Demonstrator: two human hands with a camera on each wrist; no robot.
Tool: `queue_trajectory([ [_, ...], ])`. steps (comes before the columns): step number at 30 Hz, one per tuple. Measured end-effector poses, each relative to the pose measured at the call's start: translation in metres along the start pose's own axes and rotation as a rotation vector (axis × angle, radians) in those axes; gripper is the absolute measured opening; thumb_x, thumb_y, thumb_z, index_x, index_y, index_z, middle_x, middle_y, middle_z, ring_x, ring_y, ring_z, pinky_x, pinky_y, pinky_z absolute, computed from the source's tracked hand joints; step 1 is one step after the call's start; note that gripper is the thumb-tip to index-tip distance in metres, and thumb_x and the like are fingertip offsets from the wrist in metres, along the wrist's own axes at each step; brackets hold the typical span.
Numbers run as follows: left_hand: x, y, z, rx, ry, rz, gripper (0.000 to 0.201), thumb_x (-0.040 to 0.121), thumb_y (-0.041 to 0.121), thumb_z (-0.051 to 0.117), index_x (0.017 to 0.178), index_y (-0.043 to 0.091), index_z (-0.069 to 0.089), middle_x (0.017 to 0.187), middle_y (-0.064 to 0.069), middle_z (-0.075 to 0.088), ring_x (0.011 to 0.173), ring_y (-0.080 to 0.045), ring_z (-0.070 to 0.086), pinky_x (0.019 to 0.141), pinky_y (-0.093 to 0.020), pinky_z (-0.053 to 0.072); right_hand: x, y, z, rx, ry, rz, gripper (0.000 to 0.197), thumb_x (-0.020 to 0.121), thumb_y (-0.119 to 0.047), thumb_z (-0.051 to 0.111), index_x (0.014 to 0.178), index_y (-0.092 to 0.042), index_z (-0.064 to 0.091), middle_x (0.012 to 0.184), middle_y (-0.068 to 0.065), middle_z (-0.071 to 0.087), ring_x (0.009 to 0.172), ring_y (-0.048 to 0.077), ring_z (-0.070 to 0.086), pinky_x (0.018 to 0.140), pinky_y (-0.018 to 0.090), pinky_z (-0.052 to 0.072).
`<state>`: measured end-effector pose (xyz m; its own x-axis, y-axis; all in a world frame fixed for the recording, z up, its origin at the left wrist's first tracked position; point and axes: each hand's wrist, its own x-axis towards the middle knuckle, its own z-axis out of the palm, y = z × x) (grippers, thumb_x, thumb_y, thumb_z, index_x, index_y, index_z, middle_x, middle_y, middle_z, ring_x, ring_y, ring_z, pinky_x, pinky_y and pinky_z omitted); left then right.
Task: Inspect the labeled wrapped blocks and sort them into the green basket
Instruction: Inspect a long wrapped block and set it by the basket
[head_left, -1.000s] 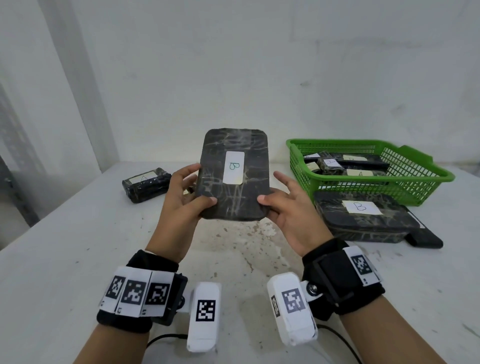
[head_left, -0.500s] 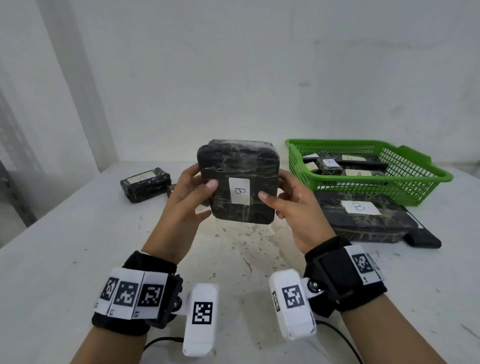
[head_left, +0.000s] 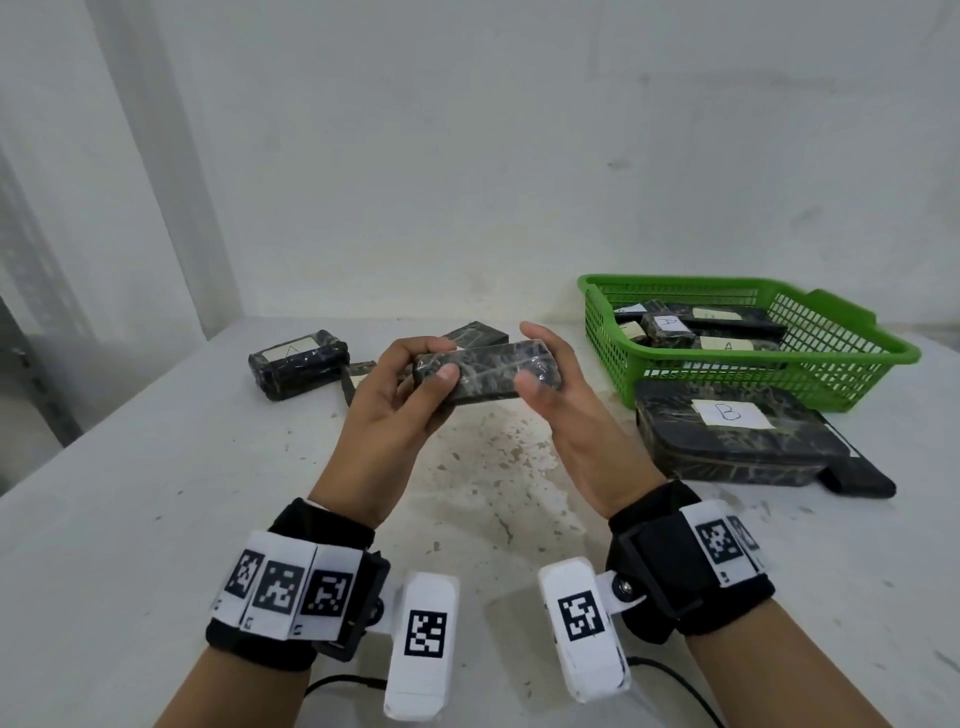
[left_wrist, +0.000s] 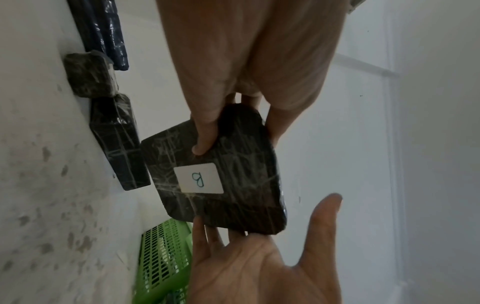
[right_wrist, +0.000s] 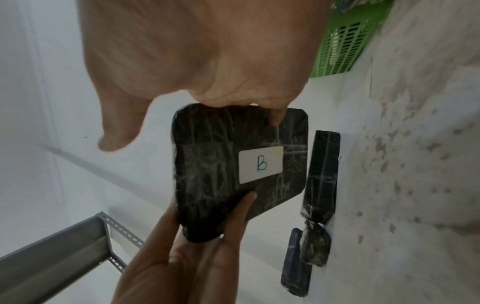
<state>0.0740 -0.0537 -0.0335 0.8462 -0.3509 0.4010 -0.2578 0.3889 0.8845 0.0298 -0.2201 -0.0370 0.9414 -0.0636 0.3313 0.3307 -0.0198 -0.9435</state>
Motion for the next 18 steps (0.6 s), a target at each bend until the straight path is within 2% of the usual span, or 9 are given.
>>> queue_trajectory([
  [1, 0.0, 0.0, 0.0, -0.008, -0.005, 0.012, 0.019, 0.089, 0.013, 0.066, 0.107, 0.013, 0.06, 0.098, 0.002, 0.071, 0.097, -0.013, 0.066, 0.09, -0.024, 0.053, 0.0, -0.001, 0.0, -0.052, 0.015, -0.003, 0.073, 0.071, -0.074, 0.063, 0.134, -0.044, 0.042, 0.143, -0.004, 0.05, 0.134, 0.015, 0.045, 0.109, 0.034, 0.038],
  [2, 0.0, 0.001, -0.001, -0.018, -0.014, 0.022, 0.022, 0.088, 0.013, 0.068, 0.109, 0.012, 0.061, 0.102, 0.001, 0.071, 0.1, -0.014, 0.066, 0.09, -0.024, 0.053, -0.001, -0.001, -0.001, -0.107, 0.043, -0.014, 0.064, 0.074, -0.079, 0.055, 0.129, -0.048, 0.045, 0.144, -0.008, 0.048, 0.137, 0.016, 0.041, 0.113, 0.038, 0.034],
  [3, 0.0, 0.002, -0.001, -0.032, -0.027, 0.028, 0.024, 0.087, 0.014, 0.067, 0.11, 0.01, 0.061, 0.105, 0.002, 0.071, 0.102, -0.014, 0.066, 0.09, -0.024, 0.053, 0.0, -0.001, -0.002, -0.141, 0.078, -0.029, 0.053, 0.08, -0.076, 0.05, 0.125, -0.047, 0.047, 0.144, -0.011, 0.047, 0.138, 0.016, 0.04, 0.114, 0.04, 0.033],
  [5, 0.0, 0.002, -0.002, -0.056, -0.067, 0.026, 0.033, 0.082, 0.019, 0.068, 0.112, 0.009, 0.061, 0.106, 0.003, 0.07, 0.104, -0.014, 0.064, 0.091, -0.025, 0.052, 0.001, 0.0, -0.001, -0.143, 0.151, -0.057, 0.037, 0.091, -0.061, 0.047, 0.121, -0.039, 0.052, 0.137, -0.005, 0.053, 0.131, 0.021, 0.047, 0.112, 0.042, 0.037],
  [8, -0.001, 0.001, -0.001, -0.025, -0.078, 0.0, 0.034, 0.079, 0.017, 0.07, 0.112, 0.013, 0.062, 0.102, 0.003, 0.07, 0.101, -0.014, 0.063, 0.094, -0.026, 0.052, 0.001, 0.004, 0.002, -0.174, 0.201, -0.065, 0.039, 0.082, -0.068, 0.045, 0.108, -0.042, 0.056, 0.12, -0.001, 0.062, 0.123, 0.03, 0.05, 0.109, 0.051, 0.037],
  [10, -0.001, -0.001, 0.001, -0.042, -0.042, -0.024, 0.029, 0.08, 0.01, 0.065, 0.109, 0.012, 0.062, 0.099, 0.003, 0.071, 0.101, -0.014, 0.064, 0.095, -0.028, 0.053, 0.002, 0.004, 0.003, -0.152, 0.201, -0.064, 0.042, 0.077, -0.075, 0.048, 0.104, -0.044, 0.057, 0.118, 0.001, 0.063, 0.126, 0.032, 0.046, 0.109, 0.057, 0.034],
  [13, -0.001, -0.001, 0.005, -0.073, -0.025, -0.033, 0.03, 0.079, 0.009, 0.062, 0.11, 0.01, 0.062, 0.103, -0.001, 0.07, 0.104, -0.017, 0.064, 0.097, -0.03, 0.053, 0.001, -0.001, 0.003, -0.081, 0.201, -0.095, 0.051, 0.07, -0.082, 0.058, 0.103, -0.042, 0.059, 0.118, 0.008, 0.06, 0.125, 0.036, 0.045, 0.109, 0.061, 0.031],
  [16, -0.002, 0.002, 0.006, -0.103, -0.06, -0.031, 0.031, 0.081, 0.011, 0.06, 0.112, 0.007, 0.06, 0.107, -0.006, 0.069, 0.103, -0.018, 0.065, 0.098, -0.03, 0.052, -0.002, -0.007, 0.004, -0.105, 0.202, -0.176, 0.039, 0.078, -0.062, 0.065, 0.105, -0.035, 0.057, 0.121, 0.008, 0.059, 0.121, 0.034, 0.052, 0.103, 0.056, 0.042],
  [18, -0.003, 0.004, 0.005, -0.098, -0.075, -0.022, 0.03, 0.082, 0.013, 0.06, 0.112, 0.006, 0.06, 0.107, -0.007, 0.07, 0.102, -0.018, 0.065, 0.097, -0.031, 0.053, -0.002, -0.005, 0.002, -0.101, 0.192, -0.184, 0.036, 0.083, -0.046, 0.065, 0.11, -0.024, 0.055, 0.117, 0.013, 0.06, 0.104, 0.02, 0.064, 0.089, 0.038, 0.053],
])
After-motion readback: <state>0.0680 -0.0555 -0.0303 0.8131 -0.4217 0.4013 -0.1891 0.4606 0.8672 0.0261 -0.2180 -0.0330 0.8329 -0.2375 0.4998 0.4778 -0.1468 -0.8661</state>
